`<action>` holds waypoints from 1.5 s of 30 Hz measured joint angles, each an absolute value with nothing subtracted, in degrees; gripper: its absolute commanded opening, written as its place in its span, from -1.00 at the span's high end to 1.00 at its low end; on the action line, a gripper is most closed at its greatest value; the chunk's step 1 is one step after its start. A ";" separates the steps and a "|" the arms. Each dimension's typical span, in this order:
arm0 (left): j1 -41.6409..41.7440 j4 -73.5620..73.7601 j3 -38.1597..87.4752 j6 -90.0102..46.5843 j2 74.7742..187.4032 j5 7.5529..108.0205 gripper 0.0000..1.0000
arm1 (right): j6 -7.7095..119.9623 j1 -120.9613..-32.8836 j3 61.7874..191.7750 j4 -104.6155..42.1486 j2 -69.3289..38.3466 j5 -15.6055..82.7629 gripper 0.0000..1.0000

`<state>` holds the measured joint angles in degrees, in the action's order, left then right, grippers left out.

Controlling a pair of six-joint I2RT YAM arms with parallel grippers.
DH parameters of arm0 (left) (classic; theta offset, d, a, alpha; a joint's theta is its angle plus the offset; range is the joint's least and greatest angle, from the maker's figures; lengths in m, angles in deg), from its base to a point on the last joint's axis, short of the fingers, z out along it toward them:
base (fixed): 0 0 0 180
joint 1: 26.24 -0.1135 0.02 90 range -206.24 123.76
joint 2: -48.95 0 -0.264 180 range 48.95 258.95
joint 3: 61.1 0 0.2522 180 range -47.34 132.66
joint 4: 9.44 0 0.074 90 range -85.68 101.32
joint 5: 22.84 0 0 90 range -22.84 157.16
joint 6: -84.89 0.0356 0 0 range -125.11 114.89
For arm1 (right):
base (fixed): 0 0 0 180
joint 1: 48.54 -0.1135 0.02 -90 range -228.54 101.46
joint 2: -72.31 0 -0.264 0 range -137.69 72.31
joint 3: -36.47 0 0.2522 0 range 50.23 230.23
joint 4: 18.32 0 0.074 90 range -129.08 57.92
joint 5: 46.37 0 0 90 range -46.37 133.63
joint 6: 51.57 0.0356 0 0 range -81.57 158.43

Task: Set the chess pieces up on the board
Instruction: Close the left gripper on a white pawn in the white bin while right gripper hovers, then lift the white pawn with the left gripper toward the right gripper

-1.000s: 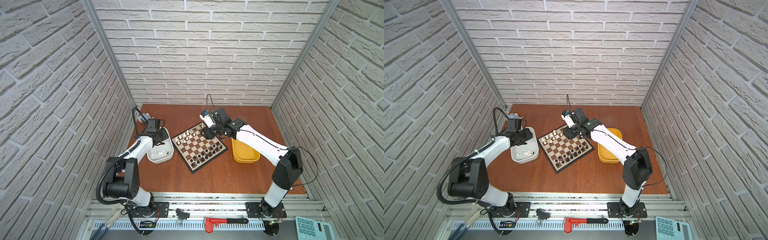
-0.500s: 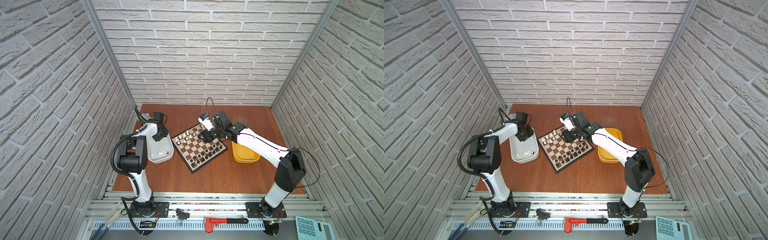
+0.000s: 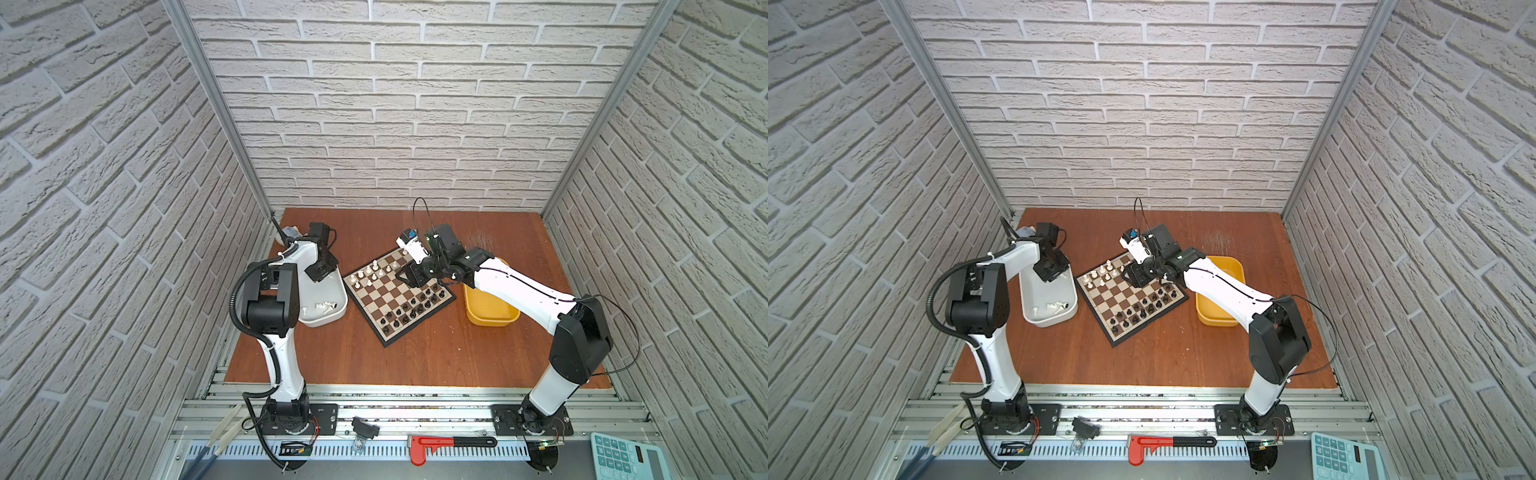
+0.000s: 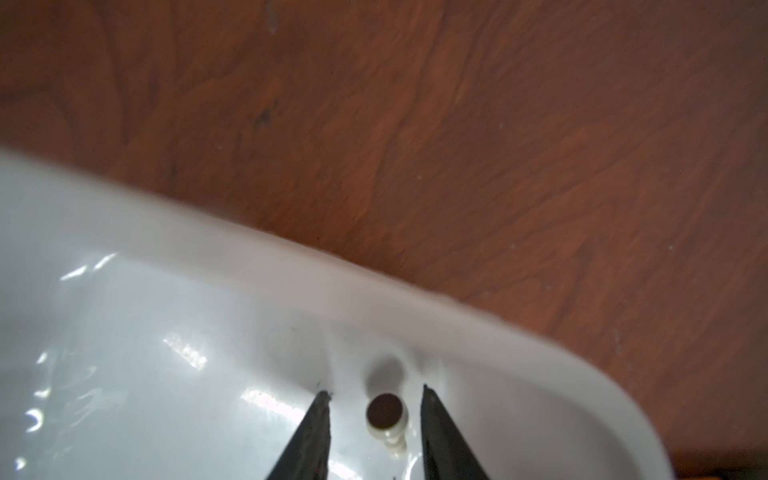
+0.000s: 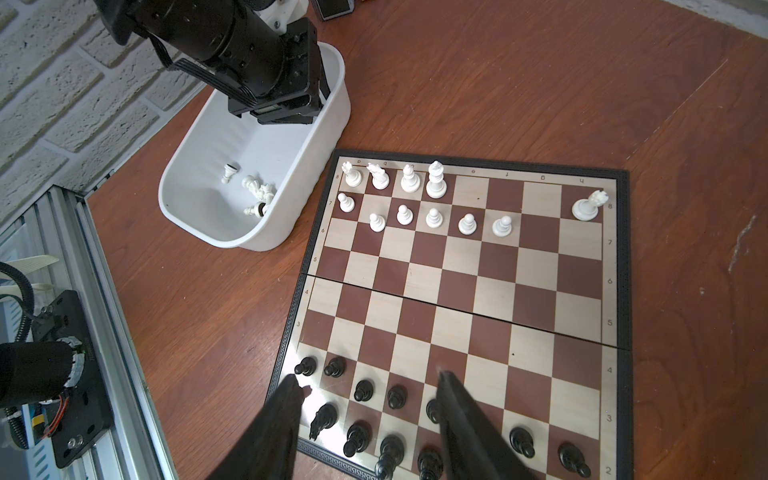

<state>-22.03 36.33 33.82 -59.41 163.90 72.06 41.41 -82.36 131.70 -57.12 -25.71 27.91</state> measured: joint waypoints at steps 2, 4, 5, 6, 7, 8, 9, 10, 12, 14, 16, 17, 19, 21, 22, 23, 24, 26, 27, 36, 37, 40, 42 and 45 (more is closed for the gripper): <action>-21.96 36.59 34.28 -59.45 164.54 72.09 0.31 | 41.45 -82.30 131.13 -56.79 -25.25 27.49 -0.14; -21.92 37.42 35.16 -59.67 165.17 72.20 0.33 | 41.45 -82.28 130.85 -56.64 -24.83 27.05 -0.17; -21.77 37.60 35.62 -59.85 165.35 72.24 0.34 | 41.48 -82.25 130.69 -56.42 -24.64 26.81 -0.19; -21.70 37.84 36.12 -60.04 165.56 72.28 0.34 | 41.48 -82.23 130.48 -56.09 -24.42 26.59 -0.21; -21.64 38.03 36.51 -60.18 165.78 72.33 0.34 | 41.50 -82.19 130.26 -55.81 -24.27 26.38 -0.21; -21.51 38.40 36.97 -60.31 166.02 72.39 0.34 | 41.59 -82.14 130.06 -55.55 -24.11 26.07 -0.22; -21.35 38.78 37.32 -60.37 166.24 72.52 0.35 | 41.65 -82.08 129.71 -54.98 -23.98 25.76 -0.22; -21.27 39.19 37.69 -60.48 166.42 72.50 0.37 | 41.67 -82.06 129.41 -54.65 -23.87 25.59 -0.21; -21.05 39.78 38.04 -60.77 166.61 72.52 0.37 | 41.89 -81.97 128.81 -54.13 -23.81 25.19 -0.22; -20.92 40.59 38.19 -61.27 166.61 72.50 0.37 | 42.13 -81.95 128.33 -53.71 -23.81 24.85 -0.22; -20.85 41.09 38.19 -61.81 166.61 72.48 0.37 | 42.26 -81.90 128.18 -53.60 -23.81 24.47 -0.21; -20.85 41.31 38.19 -62.10 166.61 72.46 0.37 | 42.31 -81.90 128.03 -53.38 -23.78 24.30 -0.21; -20.85 41.55 38.19 -62.78 166.61 72.44 0.37 | 42.33 -81.86 127.85 -53.16 -23.78 24.04 -0.20; -20.85 41.71 38.19 -63.37 166.61 72.46 0.40 | 42.35 -81.71 127.57 -52.97 -23.78 23.77 -0.19; -20.85 41.71 38.19 -63.61 166.61 72.44 0.41 | 42.33 -81.62 127.46 -52.81 -23.78 23.60 -0.19; -20.83 41.71 38.19 -63.85 166.61 72.44 0.44 | 42.35 -81.51 127.39 -52.79 -23.78 23.45 -0.18; -20.81 41.71 38.19 -63.96 166.61 72.39 0.46 | 42.33 -81.40 127.35 -52.73 -23.78 23.27 -0.18; -20.76 41.71 38.19 -64.33 166.61 72.26 0.48 | 42.33 -81.25 127.29 -52.51 -23.78 23.12 -0.18; -20.74 41.68 38.17 -64.48 166.61 72.24 0.49 | 42.35 -81.16 127.22 -52.42 -23.76 23.03 -0.18; -20.70 41.42 37.76 -65.86 166.61 71.82 0.63 | 42.57 -80.61 126.37 -51.94 -23.13 22.68 -0.20; -20.70 41.27 37.65 -66.03 166.61 71.80 0.63 | 42.59 -80.61 126.32 -51.74 -23.11 22.57 -0.20; -20.70 39.56 36.12 -66.75 165.87 71.45 0.68 | 42.79 -80.61 125.67 -51.04 -22.82 22.05 -0.20; -20.70 37.77 34.00 -67.30 164.56 70.82 0.71 | 43.03 -80.61 125.41 -50.72 -22.71 21.70 -0.20; -20.70 35.67 30.50 -67.98 162.13 69.46 0.74 | 43.68 -80.61 125.32 -49.93 -22.63 21.04 -0.20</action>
